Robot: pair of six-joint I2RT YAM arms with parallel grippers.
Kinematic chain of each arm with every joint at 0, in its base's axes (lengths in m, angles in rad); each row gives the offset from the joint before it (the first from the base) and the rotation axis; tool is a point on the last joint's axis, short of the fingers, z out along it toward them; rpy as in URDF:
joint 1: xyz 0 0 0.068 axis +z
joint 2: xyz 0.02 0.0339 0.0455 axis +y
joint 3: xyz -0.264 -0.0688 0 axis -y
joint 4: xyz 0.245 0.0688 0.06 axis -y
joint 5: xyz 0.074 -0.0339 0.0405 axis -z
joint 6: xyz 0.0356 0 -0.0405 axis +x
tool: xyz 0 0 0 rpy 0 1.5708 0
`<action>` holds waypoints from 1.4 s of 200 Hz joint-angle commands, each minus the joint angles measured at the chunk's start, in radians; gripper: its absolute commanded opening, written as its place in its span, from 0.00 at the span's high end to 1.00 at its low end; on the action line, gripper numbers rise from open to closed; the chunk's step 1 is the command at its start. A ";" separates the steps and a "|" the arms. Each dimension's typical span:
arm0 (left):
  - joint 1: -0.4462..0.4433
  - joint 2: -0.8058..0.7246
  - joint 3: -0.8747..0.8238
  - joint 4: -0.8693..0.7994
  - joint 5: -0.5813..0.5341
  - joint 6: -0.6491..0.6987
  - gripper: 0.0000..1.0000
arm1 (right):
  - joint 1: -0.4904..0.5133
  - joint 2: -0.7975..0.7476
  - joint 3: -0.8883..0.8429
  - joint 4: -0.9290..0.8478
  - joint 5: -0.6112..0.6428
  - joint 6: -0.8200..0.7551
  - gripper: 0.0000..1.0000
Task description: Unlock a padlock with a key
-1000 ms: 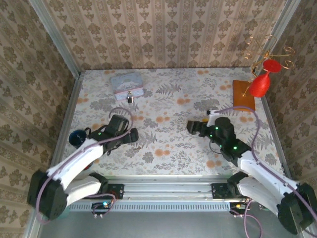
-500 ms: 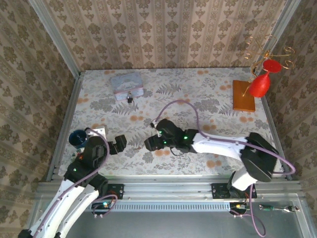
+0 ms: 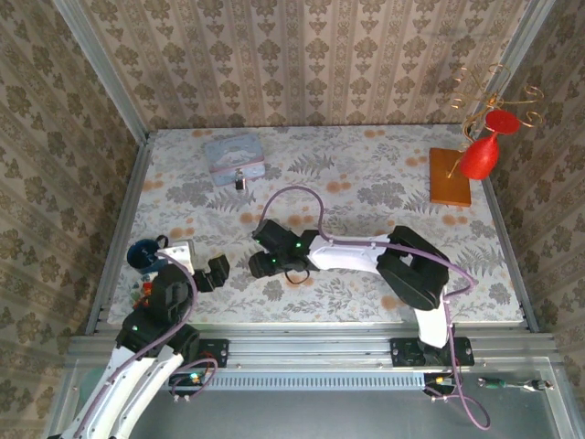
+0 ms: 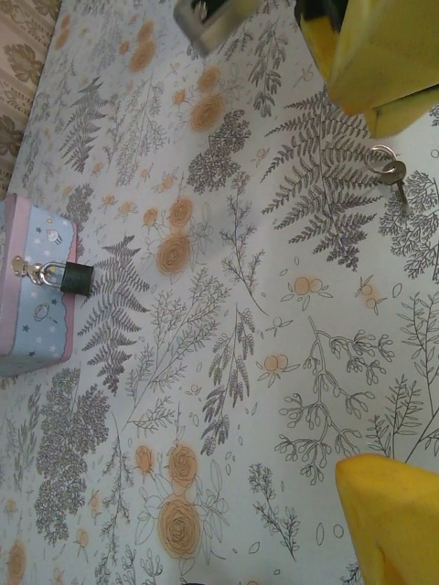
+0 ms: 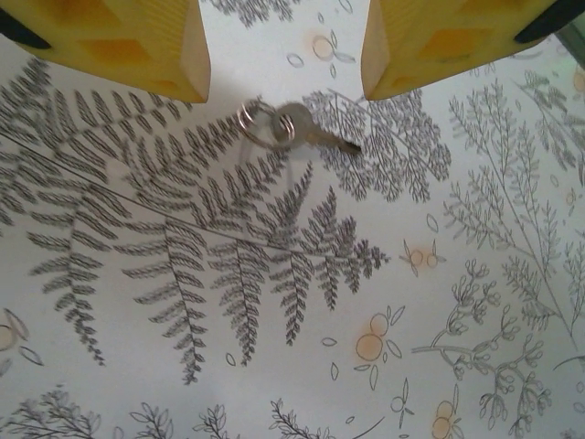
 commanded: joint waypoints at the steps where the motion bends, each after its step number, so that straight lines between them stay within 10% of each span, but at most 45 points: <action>1: -0.003 -0.024 -0.014 -0.008 -0.019 0.014 0.02 | 0.017 0.048 0.057 -0.084 0.005 0.021 0.52; 160: -0.003 -0.033 -0.014 -0.015 -0.026 0.007 0.00 | 0.057 0.207 0.232 -0.258 0.119 0.012 0.57; 280: -0.003 -0.031 -0.025 0.003 -0.030 0.014 0.00 | 0.081 0.175 0.164 -0.179 0.157 0.069 0.89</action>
